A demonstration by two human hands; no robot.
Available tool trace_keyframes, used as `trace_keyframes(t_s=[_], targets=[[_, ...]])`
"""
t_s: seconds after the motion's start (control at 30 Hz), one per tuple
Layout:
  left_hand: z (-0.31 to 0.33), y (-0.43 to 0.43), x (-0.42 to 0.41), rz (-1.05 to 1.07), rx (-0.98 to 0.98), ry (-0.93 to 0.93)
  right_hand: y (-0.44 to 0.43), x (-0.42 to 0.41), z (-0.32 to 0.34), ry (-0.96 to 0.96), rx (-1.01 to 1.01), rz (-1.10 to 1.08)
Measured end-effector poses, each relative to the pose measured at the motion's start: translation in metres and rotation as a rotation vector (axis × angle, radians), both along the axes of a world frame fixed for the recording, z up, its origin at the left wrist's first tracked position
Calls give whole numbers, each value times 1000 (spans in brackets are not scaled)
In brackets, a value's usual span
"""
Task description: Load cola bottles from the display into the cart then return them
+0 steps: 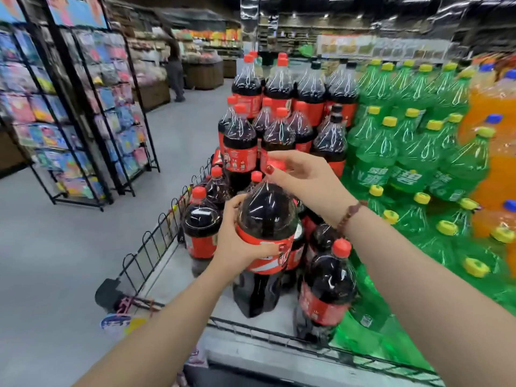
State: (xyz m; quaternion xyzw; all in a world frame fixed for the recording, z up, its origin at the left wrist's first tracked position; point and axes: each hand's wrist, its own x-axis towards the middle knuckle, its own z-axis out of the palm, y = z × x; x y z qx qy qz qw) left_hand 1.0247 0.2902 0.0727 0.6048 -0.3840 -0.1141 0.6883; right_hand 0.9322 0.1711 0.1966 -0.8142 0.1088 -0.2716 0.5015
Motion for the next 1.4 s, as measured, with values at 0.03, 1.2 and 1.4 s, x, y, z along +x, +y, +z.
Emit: trace_keyframes(t_s=[0.03,1.2,1.4], targets=[[-5,-3,-1,8,8,13,-4,4,-5,8,-35,-29],[-111,-23,-2,-188,324,-64,-5,-21,-117,221,-45,-272],[-117,-14,0,-268,338,-14,9,-25,-133,78,103,-351]])
